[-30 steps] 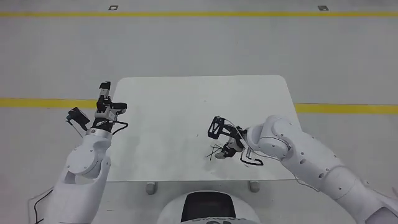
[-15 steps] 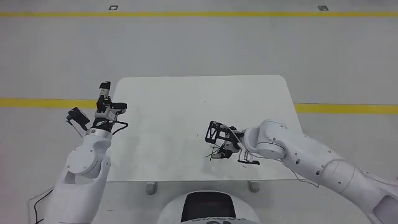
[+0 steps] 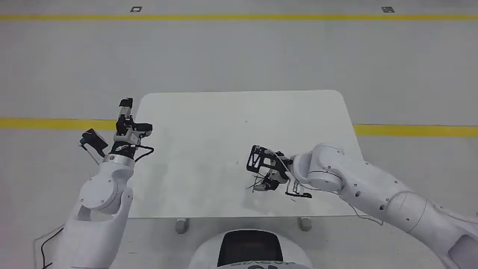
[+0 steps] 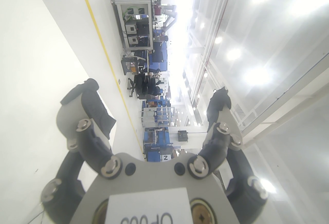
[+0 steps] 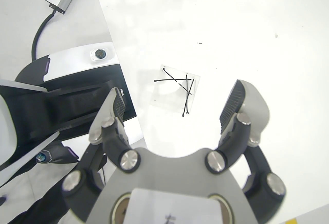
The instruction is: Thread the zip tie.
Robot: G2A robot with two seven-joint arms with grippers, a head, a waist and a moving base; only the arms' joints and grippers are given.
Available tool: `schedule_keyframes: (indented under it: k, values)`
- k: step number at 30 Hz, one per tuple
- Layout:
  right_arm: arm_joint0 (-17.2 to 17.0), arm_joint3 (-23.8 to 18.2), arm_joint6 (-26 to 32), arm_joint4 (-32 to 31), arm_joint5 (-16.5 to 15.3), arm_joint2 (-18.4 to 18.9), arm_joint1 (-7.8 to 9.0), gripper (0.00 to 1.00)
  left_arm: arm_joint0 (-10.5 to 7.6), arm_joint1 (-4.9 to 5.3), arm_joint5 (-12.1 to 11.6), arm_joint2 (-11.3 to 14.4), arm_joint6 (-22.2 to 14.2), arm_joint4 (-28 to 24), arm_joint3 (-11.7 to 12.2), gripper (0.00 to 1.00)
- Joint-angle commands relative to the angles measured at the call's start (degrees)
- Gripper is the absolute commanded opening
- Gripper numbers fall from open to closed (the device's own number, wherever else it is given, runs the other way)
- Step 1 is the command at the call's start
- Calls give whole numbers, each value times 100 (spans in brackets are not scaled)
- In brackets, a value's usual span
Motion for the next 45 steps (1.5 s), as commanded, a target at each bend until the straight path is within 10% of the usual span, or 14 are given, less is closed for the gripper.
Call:
schedule_keyframes:
  k: [1, 7, 11, 16, 27, 45]
  values:
    - [1, 0, -3, 0, 0, -1, 0, 100, 0, 0, 0, 0, 0, 0, 0, 100]
    - [1, 0, -3, 0, 0, -1, 0, 100, 0, 0, 0, 0, 0, 0, 0, 100]
    - [-70, 41, 338, -597, 571, -75, -41, 100, 0, 0, 0, 0, 0, 0, 0, 100]
    - [26, 413, 254, -886, 0, -130, -147, 100, 0, 0, 0, 0, 0, 0, 0, 100]
    - [750, 1021, -1121, -1239, 0, -1435, -266, 100, 0, 0, 0, 0, 0, 0, 0, 100]
    - [671, 1166, -1443, -1680, 0, -1446, -325, 100, 0, 0, 0, 0, 0, 0, 0, 100]
